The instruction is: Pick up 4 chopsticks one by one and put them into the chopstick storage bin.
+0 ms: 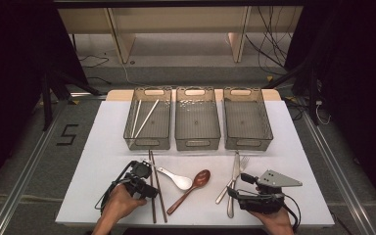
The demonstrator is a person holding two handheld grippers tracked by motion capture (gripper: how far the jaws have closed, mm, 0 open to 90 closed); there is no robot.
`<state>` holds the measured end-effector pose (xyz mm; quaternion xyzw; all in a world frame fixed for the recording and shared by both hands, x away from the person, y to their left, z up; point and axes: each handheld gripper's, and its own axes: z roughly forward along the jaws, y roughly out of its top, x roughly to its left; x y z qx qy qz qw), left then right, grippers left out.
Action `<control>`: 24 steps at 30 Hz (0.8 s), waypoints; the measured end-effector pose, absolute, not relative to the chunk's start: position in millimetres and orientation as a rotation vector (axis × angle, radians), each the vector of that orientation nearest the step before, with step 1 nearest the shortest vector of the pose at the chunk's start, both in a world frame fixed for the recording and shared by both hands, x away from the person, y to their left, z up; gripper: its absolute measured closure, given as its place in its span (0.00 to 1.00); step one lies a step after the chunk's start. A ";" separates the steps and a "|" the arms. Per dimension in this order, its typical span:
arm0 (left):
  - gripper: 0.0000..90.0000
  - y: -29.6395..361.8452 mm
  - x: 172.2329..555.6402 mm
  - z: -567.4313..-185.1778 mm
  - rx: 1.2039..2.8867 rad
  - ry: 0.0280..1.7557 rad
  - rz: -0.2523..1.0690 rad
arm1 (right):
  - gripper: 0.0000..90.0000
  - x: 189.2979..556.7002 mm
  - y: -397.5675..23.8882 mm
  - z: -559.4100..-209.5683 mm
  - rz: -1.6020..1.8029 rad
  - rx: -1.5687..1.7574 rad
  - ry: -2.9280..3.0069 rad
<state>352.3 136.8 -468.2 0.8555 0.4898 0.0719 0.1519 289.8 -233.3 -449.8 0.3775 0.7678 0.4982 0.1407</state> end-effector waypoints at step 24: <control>0.90 161.3 354.9 -464.0 2.480 1.412 0.092 | 0.33 289.1 -234.3 -449.7 1.434 1.089 2.215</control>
